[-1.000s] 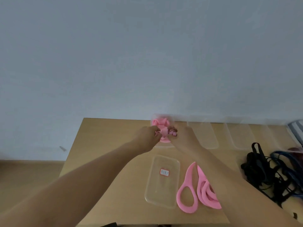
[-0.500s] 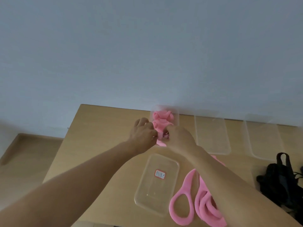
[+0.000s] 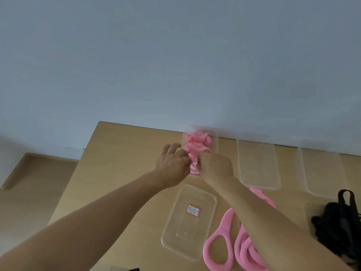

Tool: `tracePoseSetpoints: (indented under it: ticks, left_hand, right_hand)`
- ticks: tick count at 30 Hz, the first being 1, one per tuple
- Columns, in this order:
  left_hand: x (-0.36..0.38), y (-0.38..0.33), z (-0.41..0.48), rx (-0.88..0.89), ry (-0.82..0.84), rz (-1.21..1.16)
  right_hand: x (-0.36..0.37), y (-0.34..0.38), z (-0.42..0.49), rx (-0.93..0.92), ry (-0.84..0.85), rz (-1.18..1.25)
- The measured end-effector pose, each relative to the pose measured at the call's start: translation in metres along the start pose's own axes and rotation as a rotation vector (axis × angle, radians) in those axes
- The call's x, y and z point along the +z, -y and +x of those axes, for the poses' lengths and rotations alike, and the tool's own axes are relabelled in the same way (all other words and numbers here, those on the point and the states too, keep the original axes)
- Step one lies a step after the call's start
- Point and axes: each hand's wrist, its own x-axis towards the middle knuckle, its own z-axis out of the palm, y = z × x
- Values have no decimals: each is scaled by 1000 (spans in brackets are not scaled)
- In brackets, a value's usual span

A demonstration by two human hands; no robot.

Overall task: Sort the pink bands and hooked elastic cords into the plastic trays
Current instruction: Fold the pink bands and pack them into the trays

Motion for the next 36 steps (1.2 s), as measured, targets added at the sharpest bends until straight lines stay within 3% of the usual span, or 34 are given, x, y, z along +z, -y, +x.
tracePoseSetpoints:
  ticks: [2,5,7,9,13,17,24,28,32,36]
  left_hand:
    - [-5,2,-2,18,5,43]
    - [-7,0,-6,133,-124,94]
    - [-6,-1,-5,189,-84,107]
    - [-3,-2,-1,165,12,115]
    - [-5,4,-1,147,30,117]
    - [-4,1,-7,186,-100,58]
    - [-4,-9,-4,117,55,105]
    - [-8,-17,-5,117,16,139]
    - [-9,-25,-9,86,89,106]
    - [-17,-27,-10,72,98,92]
  right_hand:
    - [-2,1,1,-19,7,-59]
    - [-3,-3,-5,-11,-30,-100]
    - [-2,-10,-10,-11,-43,-61]
    - [-3,-17,-13,-61,-36,17]
    - [-4,-24,-22,-72,-92,94]
    - [3,-23,-28,-72,-12,73]
    - [1,-22,-27,-72,107,84]
    - [-3,-26,-33,-69,28,82]
    - [-5,-28,-40,-100,90,115]
    - [-20,-31,-50,-74,-29,175]
